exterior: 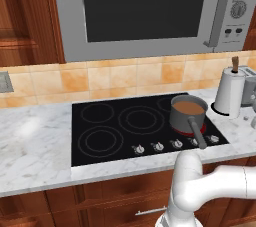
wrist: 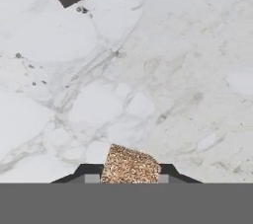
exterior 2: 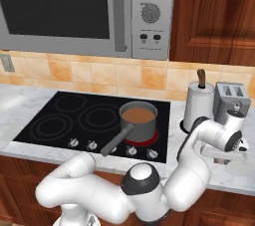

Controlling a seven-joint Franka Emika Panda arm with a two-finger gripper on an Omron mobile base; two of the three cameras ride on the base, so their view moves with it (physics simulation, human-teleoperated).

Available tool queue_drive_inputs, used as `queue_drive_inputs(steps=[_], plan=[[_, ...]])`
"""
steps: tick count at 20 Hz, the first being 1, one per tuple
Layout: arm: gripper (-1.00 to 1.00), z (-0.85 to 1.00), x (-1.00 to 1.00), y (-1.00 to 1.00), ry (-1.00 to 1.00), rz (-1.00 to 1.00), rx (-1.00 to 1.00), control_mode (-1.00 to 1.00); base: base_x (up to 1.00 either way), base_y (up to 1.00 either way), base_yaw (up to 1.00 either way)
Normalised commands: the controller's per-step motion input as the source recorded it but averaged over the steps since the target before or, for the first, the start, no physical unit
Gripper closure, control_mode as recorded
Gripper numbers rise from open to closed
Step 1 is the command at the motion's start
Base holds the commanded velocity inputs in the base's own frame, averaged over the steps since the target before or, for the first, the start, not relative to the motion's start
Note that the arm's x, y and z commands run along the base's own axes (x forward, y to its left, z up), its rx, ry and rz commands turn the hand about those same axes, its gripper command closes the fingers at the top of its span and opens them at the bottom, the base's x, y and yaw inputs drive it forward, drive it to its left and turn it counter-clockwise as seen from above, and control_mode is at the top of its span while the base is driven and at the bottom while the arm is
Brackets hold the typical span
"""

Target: Pick up the sugar cube(s) and place them in the saucepan with hot chocolate.

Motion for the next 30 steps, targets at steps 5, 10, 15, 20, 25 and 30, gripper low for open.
queue_drive_inputs(steps=[5, 10, 15, 20, 25, 30], plan=[[1.00, 0.30, -0.50, 0.06, -0.10, 0.00, 0.00, -1.00, 0.00, 0.00, 0.00], [1.00, 0.62, -0.64, 0.47, -0.17, 0.00, 0.00, -1.00, 0.00, 0.00, 0.00], [1.00, 0.79, -0.50, 0.70, -0.16, 0.00, 0.00, -1.00, 0.00, 0.00, 0.00], [1.00, 0.78, -0.30, 0.85, -0.05, 0.00, 0.00, -1.00, 0.00, 0.00, 0.00], [1.00, 0.67, -0.26, 0.86, 0.00, 0.00, 0.00, -1.00, 0.00, 0.00, 0.00], [1.00, 0.36, -0.01, 1.00, -0.04, 0.00, -0.01, -1.00, 0.00, 0.00, 0.00]])
